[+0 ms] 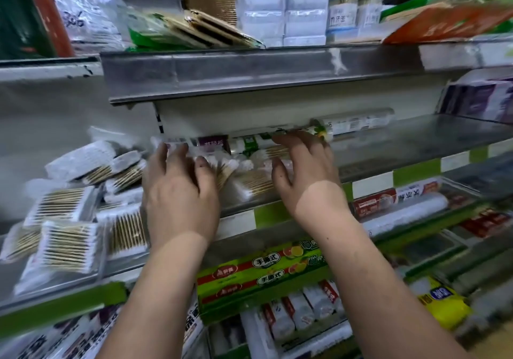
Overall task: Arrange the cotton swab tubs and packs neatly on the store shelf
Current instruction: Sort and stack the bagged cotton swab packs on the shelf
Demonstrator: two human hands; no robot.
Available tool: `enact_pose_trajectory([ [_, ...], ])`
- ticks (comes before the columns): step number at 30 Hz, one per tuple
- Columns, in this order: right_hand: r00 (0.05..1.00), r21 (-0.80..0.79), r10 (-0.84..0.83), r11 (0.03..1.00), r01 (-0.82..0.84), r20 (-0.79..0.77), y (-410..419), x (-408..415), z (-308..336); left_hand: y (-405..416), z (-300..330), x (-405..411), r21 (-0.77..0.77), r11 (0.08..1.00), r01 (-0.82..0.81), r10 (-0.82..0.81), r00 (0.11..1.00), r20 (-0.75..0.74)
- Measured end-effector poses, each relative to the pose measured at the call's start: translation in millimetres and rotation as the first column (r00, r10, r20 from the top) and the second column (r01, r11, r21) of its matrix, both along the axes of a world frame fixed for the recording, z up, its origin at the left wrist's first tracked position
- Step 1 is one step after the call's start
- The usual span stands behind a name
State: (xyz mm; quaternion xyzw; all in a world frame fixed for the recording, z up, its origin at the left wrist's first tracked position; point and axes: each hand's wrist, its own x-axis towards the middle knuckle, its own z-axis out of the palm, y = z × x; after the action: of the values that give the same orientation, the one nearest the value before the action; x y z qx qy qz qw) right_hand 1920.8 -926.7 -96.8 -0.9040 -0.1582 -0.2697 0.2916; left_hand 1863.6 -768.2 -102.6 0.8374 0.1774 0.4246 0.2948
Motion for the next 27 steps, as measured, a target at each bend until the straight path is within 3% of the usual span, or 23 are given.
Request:
enact_pose_trajectory([
  [3,1.0,0.024,0.014,1.0,-0.014,-0.005,-1,0,-4,-3,-3,-5,0.085,0.989,-0.12,0.129,0.984,-0.119],
  [12,0.997,0.009,0.078,0.997,-0.078,0.015,1,-5,-6,-13,6,-5,0.1,0.994,-0.04,0.063,0.969,-0.241],
  [18,0.983,0.051,0.026,0.998,-0.035,0.179,11,-13,-7,-2,5,-11,0.037,0.999,0.029,-0.026,0.996,-0.091],
  [23,0.945,0.049,0.17,0.98,-0.191,0.278,46,-34,-1,22,7,-28,0.003,0.999,0.033,-0.033,0.999,-0.037],
  [27,0.933,0.027,0.275,0.957,-0.289,0.233,87,-55,0,53,6,-50,0.079,0.993,0.089,-0.094,0.994,0.059],
])
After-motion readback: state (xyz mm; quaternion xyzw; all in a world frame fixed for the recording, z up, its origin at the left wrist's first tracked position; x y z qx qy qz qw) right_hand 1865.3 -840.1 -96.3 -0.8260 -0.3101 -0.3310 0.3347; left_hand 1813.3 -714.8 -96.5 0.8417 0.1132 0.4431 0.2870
